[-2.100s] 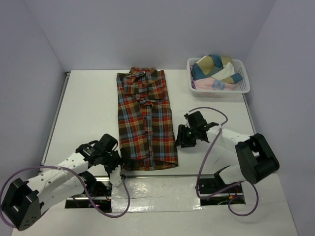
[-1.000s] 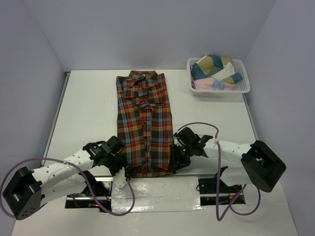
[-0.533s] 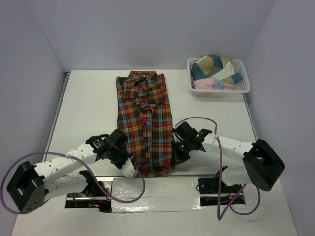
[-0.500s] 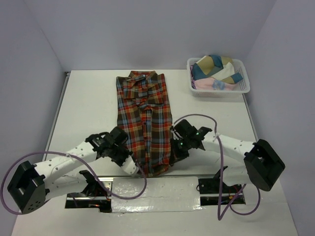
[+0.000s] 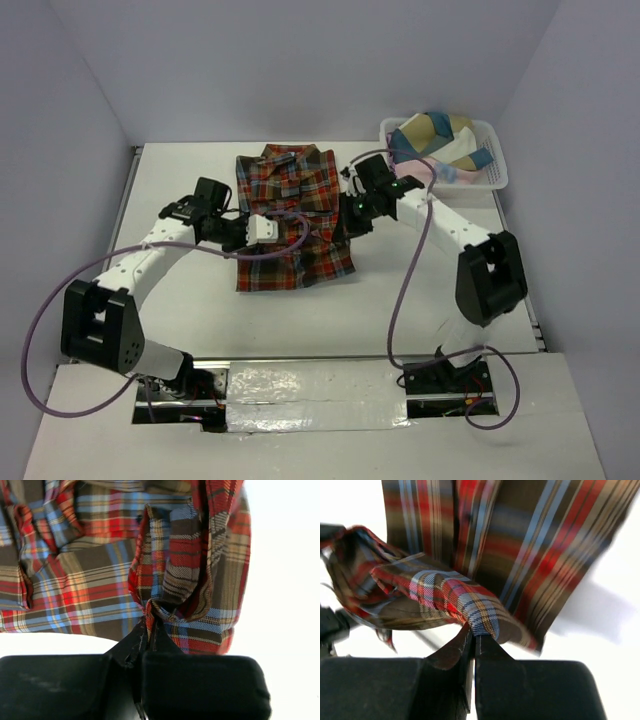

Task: Fold and stack the long sleeve shirts
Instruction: Fold the shirt

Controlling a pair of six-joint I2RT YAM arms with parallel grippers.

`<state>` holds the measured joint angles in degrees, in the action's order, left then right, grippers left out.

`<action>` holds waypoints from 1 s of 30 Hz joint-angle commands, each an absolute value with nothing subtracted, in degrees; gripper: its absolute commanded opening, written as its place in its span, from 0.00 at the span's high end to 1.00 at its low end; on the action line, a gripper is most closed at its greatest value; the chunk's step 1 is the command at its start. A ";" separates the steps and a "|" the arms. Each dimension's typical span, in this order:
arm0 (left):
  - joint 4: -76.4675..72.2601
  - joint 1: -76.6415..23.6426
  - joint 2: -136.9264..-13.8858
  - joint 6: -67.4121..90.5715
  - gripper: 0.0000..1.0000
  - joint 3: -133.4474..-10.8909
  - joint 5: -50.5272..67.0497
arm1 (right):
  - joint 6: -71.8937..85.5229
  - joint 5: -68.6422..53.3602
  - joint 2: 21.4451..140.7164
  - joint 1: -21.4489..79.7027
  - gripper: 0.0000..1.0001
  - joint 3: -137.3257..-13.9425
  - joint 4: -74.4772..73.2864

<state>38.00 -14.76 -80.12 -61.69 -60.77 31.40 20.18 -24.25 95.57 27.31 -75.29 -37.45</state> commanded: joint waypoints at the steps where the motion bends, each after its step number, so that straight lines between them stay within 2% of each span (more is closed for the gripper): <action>1: 34.63 -13.10 -85.06 -55.38 1.00 -66.61 32.96 | 15.30 -23.30 101.85 25.40 1.00 -84.62 -41.21; 5: 37.17 -9.85 -93.32 -52.13 1.00 -76.34 32.34 | 15.20 -23.47 108.18 23.47 1.00 -92.09 -42.80; 9: 36.65 -7.65 -100.27 -47.29 1.00 -80.85 31.64 | 16.17 -23.99 111.09 22.06 1.00 -95.01 -41.58; 22: 24.00 -6.59 -104.50 -36.74 1.00 -81.12 28.21 | 18.99 -24.87 120.84 20.22 1.00 -103.26 -38.58; 23: 23.39 -6.59 -104.94 -36.74 1.00 -80.78 28.13 | 18.81 -24.79 121.98 20.04 0.98 -103.53 -38.84; 26: 22.06 -6.59 -105.90 -36.39 0.97 -79.98 27.95 | 19.51 -25.22 122.87 19.60 0.83 -102.66 -37.19; 30: 19.52 -6.50 -107.84 -33.32 0.81 -80.07 25.67 | 21.70 -25.14 123.57 18.55 0.64 -102.13 -33.58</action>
